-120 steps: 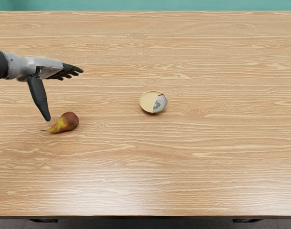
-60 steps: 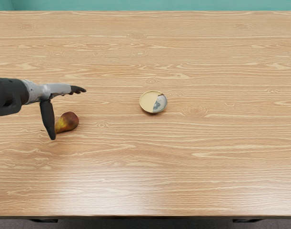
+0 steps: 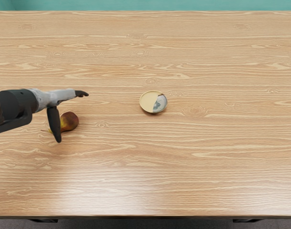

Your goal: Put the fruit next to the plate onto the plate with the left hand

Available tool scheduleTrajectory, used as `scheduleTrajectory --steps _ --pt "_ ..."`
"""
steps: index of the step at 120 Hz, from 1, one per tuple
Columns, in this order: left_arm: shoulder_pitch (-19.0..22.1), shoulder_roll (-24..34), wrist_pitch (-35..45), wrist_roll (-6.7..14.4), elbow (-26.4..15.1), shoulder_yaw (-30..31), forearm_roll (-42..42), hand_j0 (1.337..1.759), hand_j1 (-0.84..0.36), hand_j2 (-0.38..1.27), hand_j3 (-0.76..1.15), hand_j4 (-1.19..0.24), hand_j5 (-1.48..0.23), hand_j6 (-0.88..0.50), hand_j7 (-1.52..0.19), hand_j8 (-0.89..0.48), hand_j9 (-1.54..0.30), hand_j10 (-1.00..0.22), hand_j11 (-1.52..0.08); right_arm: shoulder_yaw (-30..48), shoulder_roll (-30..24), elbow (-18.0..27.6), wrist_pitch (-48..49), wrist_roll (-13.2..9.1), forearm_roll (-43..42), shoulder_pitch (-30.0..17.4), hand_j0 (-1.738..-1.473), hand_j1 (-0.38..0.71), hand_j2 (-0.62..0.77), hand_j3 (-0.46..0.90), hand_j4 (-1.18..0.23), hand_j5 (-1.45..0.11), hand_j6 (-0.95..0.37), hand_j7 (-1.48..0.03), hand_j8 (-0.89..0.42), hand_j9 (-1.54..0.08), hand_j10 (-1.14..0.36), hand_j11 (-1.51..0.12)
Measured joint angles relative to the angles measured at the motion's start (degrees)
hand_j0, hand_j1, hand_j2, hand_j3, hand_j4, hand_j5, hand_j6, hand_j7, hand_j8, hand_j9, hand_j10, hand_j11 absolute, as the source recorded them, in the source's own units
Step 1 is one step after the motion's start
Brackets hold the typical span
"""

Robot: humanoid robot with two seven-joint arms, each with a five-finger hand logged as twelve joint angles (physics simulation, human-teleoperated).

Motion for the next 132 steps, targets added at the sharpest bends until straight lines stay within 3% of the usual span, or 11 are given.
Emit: scheduleTrajectory --steps 72,132 --pt "3.23 -4.3 4.44 0.0 2.97 1.23 6.76 1.658 0.11 0.04 0.0 -0.2 -0.26 -0.2 -0.26 -0.2 -0.26 -0.2 -0.26 0.0 0.0 0.0 0.0 0.0 0.01 0.0 -1.658 -0.35 0.0 0.0 0.0 0.0 0.0 0.0 0.0 0.0 0.0 0.0" --pt "3.93 -4.61 7.25 0.0 5.47 3.56 10.18 1.658 0.06 0.05 0.0 -0.24 -0.31 -0.25 -0.31 -0.25 -0.31 -0.24 -0.31 0.0 0.0 -0.01 0.0 0.0 -0.02 0.0 -1.658 -0.35 0.0 0.0 0.0 0.0 0.0 0.0 0.0 0.0 0.0 0.0"
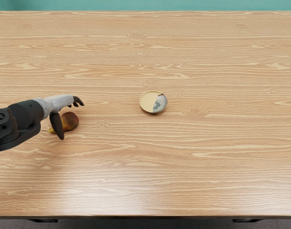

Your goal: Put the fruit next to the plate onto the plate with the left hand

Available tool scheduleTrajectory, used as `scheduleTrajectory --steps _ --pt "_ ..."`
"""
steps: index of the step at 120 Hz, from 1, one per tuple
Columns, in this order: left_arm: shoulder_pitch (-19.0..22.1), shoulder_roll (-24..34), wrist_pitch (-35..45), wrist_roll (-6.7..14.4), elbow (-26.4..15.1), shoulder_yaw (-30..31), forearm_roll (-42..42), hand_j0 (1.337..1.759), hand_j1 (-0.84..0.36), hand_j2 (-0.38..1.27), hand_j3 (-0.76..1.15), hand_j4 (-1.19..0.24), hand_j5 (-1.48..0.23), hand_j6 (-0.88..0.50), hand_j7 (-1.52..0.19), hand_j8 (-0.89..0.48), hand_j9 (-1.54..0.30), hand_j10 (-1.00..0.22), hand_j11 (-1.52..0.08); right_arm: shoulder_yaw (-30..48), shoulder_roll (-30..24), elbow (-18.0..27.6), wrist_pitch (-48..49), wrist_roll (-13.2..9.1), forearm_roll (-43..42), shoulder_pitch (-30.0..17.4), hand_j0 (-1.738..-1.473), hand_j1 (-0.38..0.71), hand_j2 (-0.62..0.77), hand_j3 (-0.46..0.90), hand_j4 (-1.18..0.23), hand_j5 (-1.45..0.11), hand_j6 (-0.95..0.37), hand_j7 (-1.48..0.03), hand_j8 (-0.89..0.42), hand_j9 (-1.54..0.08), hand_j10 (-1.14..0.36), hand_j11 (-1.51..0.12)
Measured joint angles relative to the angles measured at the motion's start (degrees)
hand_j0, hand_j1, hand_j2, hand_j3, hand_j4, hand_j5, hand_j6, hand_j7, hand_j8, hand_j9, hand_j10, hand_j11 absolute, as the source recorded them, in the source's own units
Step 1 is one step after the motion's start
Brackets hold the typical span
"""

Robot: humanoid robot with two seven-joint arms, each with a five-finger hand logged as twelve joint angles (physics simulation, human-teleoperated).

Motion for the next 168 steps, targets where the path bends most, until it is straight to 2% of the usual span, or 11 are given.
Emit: scheduleTrajectory --steps 18,50,66,81,88,96,110,114,138,168 --pt "-0.06 0.23 0.16 0.0 0.14 1.02 0.35 1.658 -0.01 0.06 0.0 -0.31 -0.39 -0.31 -0.39 -0.31 -0.39 -0.31 -0.39 -0.01 0.0 -0.01 0.0 0.0 0.0 0.0 -1.658 -0.35 0.0 0.0 0.0 0.0 0.0 0.0 0.0 0.0 0.0 0.0" --pt "-0.06 0.39 0.11 0.0 0.16 1.69 0.39 1.658 -0.23 0.1 0.0 -0.5 -0.63 -0.46 -0.63 -0.49 -0.63 -0.49 -0.63 -0.02 0.0 0.0 0.0 0.0 0.0 0.0 -1.658 -0.35 0.0 0.0 0.0 0.0 0.0 0.0 0.0 0.0 0.0 0.0" --pt "-0.06 0.44 0.08 0.0 0.16 1.73 0.42 1.656 -0.28 0.28 0.0 -0.59 -0.74 -0.47 -0.75 -0.5 -0.76 -0.58 -0.76 -0.01 0.0 0.0 -0.01 0.0 0.03 0.0 -1.658 -0.35 0.0 0.0 0.0 0.0 0.0 0.0 0.0 0.0 0.0 0.0" --pt "-0.14 0.44 -0.04 0.0 0.2 1.75 0.4 1.656 -0.28 0.37 0.0 -0.64 -0.81 -0.48 -0.82 -0.53 -0.83 -0.63 -0.83 -0.01 0.0 0.01 0.0 0.0 0.03 0.0 -1.658 -0.35 0.0 0.0 0.0 0.0 0.0 0.0 0.0 0.0 0.0 0.0" --pt "-0.2 0.44 -0.17 0.02 0.22 1.76 0.44 1.654 -0.23 0.37 0.0 -0.67 -0.84 -0.5 -0.85 -0.55 -0.86 -0.65 -0.85 0.0 0.0 0.01 0.0 0.0 0.02 0.0 -1.658 -0.35 0.0 0.0 0.0 0.0 0.0 0.0 0.0 0.0 0.0 0.0" --pt "-0.59 0.51 -0.3 0.02 0.24 1.75 0.29 1.655 -0.26 0.43 0.0 -0.66 -0.86 -0.49 -0.86 -0.54 -0.87 -0.66 -0.87 -0.01 0.0 0.0 0.0 0.0 0.0 0.0 -1.658 -0.35 0.0 0.0 0.0 0.0 0.0 0.0 0.0 0.0 0.0 0.0" --pt "-1.45 0.4 -0.48 0.01 0.24 1.69 0.06 1.655 -0.29 0.43 0.0 -0.62 -0.89 -0.46 -0.88 -0.5 -0.89 -0.67 -0.89 -0.01 0.0 0.01 0.0 0.0 0.01 0.0 -1.658 -0.35 0.0 0.0 0.0 0.0 0.0 0.0 0.0 0.0 0.0 0.0" --pt "-1.63 0.36 -0.6 0.02 0.25 1.63 -0.01 1.654 -0.26 0.33 0.0 -0.61 -0.9 -0.44 -0.89 -0.47 -0.89 -0.67 -0.89 -0.01 0.0 0.0 0.0 0.0 0.02 0.0 -1.658 -0.35 0.0 0.0 0.0 0.0 0.0 0.0 0.0 0.0 0.0 0.0" --pt "-3.59 0.15 -1.33 0.0 0.24 1.15 -0.44 1.655 -0.28 0.42 0.0 -0.63 -0.91 -0.46 -0.9 -0.5 -0.9 -0.68 -0.9 0.0 0.0 0.01 0.0 0.0 0.0 0.0 -1.658 -0.35 0.0 0.0 0.0 0.0 0.0 0.0 0.0 0.0 0.0 0.0" --pt "-7.5 -1.09 -3.2 0.01 0.22 0.88 -1.88 1.656 -0.3 0.46 0.0 -0.63 -0.92 -0.44 -0.91 -0.48 -0.9 -0.68 -0.9 -0.01 0.0 0.0 0.0 0.0 0.0 0.0 -1.658 -0.35 0.0 0.0 0.0 0.0 0.0 0.0 0.0 0.0 0.0 0.0"
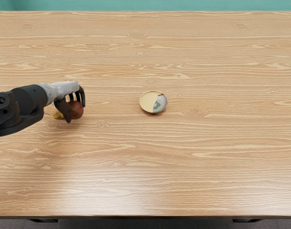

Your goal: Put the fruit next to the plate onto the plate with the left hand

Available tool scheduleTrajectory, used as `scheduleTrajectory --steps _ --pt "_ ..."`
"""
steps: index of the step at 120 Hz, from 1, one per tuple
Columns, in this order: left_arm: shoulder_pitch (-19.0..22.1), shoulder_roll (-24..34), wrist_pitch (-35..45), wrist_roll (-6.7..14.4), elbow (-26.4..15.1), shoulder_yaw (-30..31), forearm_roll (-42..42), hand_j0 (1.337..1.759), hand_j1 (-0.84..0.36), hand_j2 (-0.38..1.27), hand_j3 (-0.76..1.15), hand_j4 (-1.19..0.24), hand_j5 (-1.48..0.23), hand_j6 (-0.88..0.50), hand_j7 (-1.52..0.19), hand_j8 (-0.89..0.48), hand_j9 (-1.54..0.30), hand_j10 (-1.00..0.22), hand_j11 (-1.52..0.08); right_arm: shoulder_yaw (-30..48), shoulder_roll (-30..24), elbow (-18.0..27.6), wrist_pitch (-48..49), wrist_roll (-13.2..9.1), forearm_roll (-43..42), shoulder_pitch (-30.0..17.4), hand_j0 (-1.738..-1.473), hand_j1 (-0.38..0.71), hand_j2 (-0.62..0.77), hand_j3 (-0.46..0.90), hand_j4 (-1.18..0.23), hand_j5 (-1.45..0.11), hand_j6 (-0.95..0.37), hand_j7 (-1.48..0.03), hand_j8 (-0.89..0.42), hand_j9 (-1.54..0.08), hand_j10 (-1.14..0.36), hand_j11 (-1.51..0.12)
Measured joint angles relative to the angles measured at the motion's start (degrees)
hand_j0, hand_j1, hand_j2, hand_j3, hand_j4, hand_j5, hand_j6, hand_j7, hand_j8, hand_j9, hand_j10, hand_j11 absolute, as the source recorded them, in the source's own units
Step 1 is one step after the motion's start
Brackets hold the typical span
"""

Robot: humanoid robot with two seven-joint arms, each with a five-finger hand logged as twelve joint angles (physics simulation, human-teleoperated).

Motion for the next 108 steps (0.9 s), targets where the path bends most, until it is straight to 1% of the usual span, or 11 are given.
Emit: scheduleTrajectory --steps 9,23,34,40,46,65,79,87,89,102,108 --pt "-1.26 -0.82 -0.31 0.0 0.03 -0.01 -0.59 1.656 -0.29 0.41 0.0 -0.63 -0.92 -0.44 -0.91 -0.47 -0.9 -0.68 -0.9 0.0 0.0 -0.01 0.0 0.0 0.0 0.0 -1.658 -0.35 0.0 0.0 0.0 0.0 0.0 0.0 0.0 0.0 0.0 0.0" --pt "-2.46 -2.87 -0.62 -0.01 0.49 -0.03 -1.14 1.656 -0.28 0.39 0.0 -0.63 -0.92 -0.44 -0.91 -0.47 -0.9 -0.68 -0.9 -0.01 0.0 0.0 0.0 0.0 0.0 0.0 -1.658 -0.35 0.0 0.0 0.0 0.0 0.0 0.0 0.0 0.0 0.0 0.0" --pt "-3.17 -5.81 -0.72 0.0 1.5 -0.08 -1.28 1.656 -0.28 0.38 0.0 -0.64 -0.92 -0.44 -0.91 -0.46 -0.9 -0.68 -0.9 0.0 0.0 0.0 0.0 0.0 0.01 0.0 -1.658 -0.35 0.0 0.0 0.0 0.0 0.0 0.0 0.0 0.0 0.0 0.0" --pt "-3.66 -6.62 -0.76 -0.01 2.2 -0.08 -1.4 1.656 -0.29 0.44 0.0 -0.64 -0.93 -0.43 -0.91 -0.47 -0.9 -0.68 -0.9 0.01 0.0 0.0 -0.01 0.0 -0.01 0.0 -1.658 -0.35 0.0 0.0 0.0 0.0 0.0 0.0 0.0 0.0 0.0 0.0" --pt "-4.06 -7.26 -0.74 -0.01 2.75 -0.11 -1.36 1.656 -0.29 0.41 0.0 -0.64 -0.92 -0.45 -0.91 -0.48 -0.9 -0.68 -0.9 0.01 0.0 0.0 -0.01 0.0 -0.01 0.0 -1.658 -0.35 0.0 0.0 0.0 0.0 0.0 0.0 0.0 0.0 0.0 0.0" --pt "-5.65 -10.29 -0.71 -0.02 4.11 -0.51 -1.37 1.656 -0.28 0.41 0.0 -0.66 -0.92 -0.46 -0.9 -0.49 -0.9 -0.68 -0.9 0.0 0.0 0.01 0.0 0.0 -0.01 0.0 -1.658 -0.35 0.0 0.0 0.0 0.0 0.0 0.0 0.0 0.0 0.0 0.0" --pt "-6.45 -11.73 -0.7 -0.03 4.9 -0.9 -1.47 1.656 -0.28 0.46 0.0 -0.66 -0.92 -0.47 -0.89 -0.49 -0.9 -0.68 -0.9 0.0 0.0 -0.01 0.0 0.0 0.02 0.0 -1.658 -0.35 0.0 0.0 0.0 0.0 0.0 0.0 0.0 0.0 0.0 0.0" --pt "-6.89 -12.58 -0.7 -0.02 5.3 -1.04 -1.39 1.656 -0.27 0.4 0.0 -0.67 -0.91 -0.47 -0.89 -0.5 -0.9 -0.68 -0.9 0.01 0.0 -0.01 0.0 0.0 0.02 0.0 -1.658 -0.35 0.0 0.0 0.0 0.0 0.0 0.0 0.0 0.0 0.0 0.0" --pt "-7.16 -13.05 -0.75 -0.02 5.48 -1.05 -1.36 1.656 -0.26 0.43 0.0 -0.67 -0.91 -0.48 -0.89 -0.5 -0.9 -0.68 -0.9 0.01 0.0 -0.01 0.0 0.0 0.03 0.0 -1.658 -0.35 0.0 0.0 0.0 0.0 0.0 0.0 0.0 0.0 0.0 0.0" --pt "-7.9 -15.64 -0.79 -0.01 6.55 -1.14 -1.38 1.656 -0.28 0.44 0.0 -0.67 -0.91 -0.47 -0.89 -0.49 -0.9 -0.68 -0.9 0.01 0.0 -0.01 0.0 0.0 0.03 0.0 -1.658 -0.35 0.0 0.0 0.0 0.0 0.0 0.0 0.0 0.0 0.0 0.0" --pt "-7.94 -16.38 -0.79 -0.02 6.98 -1.29 -1.42 1.657 -0.29 0.47 0.0 -0.67 -0.91 -0.47 -0.9 -0.5 -0.9 -0.68 -0.9 -0.01 0.0 -0.02 0.0 0.0 0.01 0.0 -1.658 -0.35 0.0 0.0 0.0 0.0 0.0 0.0 0.0 0.0 0.0 0.0"
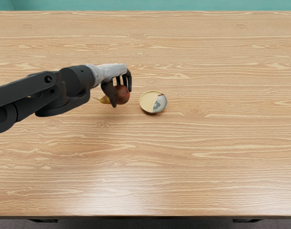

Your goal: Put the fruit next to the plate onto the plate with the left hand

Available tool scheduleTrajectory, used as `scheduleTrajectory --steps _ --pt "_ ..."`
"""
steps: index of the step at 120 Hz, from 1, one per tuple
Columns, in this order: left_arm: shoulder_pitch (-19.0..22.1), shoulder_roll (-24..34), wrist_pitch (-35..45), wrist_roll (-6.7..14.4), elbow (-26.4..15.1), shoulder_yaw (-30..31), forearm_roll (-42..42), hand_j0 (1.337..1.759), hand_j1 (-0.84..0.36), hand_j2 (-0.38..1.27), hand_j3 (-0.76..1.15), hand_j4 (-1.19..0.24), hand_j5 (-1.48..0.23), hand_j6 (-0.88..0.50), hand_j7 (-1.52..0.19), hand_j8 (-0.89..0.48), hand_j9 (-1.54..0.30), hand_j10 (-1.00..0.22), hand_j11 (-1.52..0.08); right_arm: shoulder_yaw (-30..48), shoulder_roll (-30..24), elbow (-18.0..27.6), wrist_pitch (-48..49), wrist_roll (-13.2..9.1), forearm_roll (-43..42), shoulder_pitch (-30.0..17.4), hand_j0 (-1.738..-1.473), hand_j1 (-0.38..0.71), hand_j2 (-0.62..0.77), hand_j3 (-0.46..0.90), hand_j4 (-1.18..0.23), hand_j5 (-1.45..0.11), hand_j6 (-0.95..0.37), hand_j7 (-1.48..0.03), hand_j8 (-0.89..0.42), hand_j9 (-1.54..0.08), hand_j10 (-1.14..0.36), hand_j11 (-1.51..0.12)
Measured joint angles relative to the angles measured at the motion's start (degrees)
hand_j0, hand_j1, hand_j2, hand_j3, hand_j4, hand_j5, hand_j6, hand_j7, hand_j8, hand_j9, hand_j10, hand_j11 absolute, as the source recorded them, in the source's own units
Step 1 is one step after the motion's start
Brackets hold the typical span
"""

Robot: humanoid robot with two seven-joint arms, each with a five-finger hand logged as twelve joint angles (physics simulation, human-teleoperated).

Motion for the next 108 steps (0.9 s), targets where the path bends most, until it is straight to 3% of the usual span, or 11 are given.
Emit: scheduleTrajectory --steps 36,53,91,108 --pt "-2.36 -7.27 0.0 0.01 5.73 -0.77 0.27 1.656 -0.26 0.42 0.0 -0.67 -0.91 -0.5 -0.89 -0.52 -0.9 -0.68 -0.9 0.01 0.0 0.0 0.0 0.0 -0.01 0.0 -1.658 -0.35 0.0 0.0 0.0 0.0 0.0 0.0 0.0 0.0 0.0 0.0" --pt "-3.58 -10.72 0.08 0.01 9.3 -0.76 0.26 1.656 -0.27 0.48 0.0 -0.67 -0.91 -0.5 -0.89 -0.52 -0.9 -0.68 -0.9 0.02 0.0 0.02 0.0 0.0 0.02 0.0 -1.658 -0.35 0.0 0.0 0.0 0.0 0.0 0.0 0.0 0.0 0.0 0.0" --pt "-4.22 -15.96 0.4 0.01 16.28 -0.68 0.76 1.655 -0.24 0.39 0.0 -0.67 -0.9 -0.51 -0.88 -0.52 -0.9 -0.67 -0.9 0.01 0.0 0.03 0.0 0.0 0.0 0.0 -1.658 -0.35 0.0 0.0 0.0 0.0 0.0 0.0 0.0 0.0 0.0 0.0" --pt "-4.22 -20.1 0.62 0.0 21.37 -0.62 0.84 1.655 -0.24 0.38 0.0 -0.67 -0.9 -0.49 -0.88 -0.51 -0.9 -0.67 -0.9 0.01 0.0 0.03 0.0 0.0 -0.01 0.0 -1.658 -0.35 0.0 0.0 0.0 0.0 0.0 0.0 0.0 0.0 0.0 0.0"
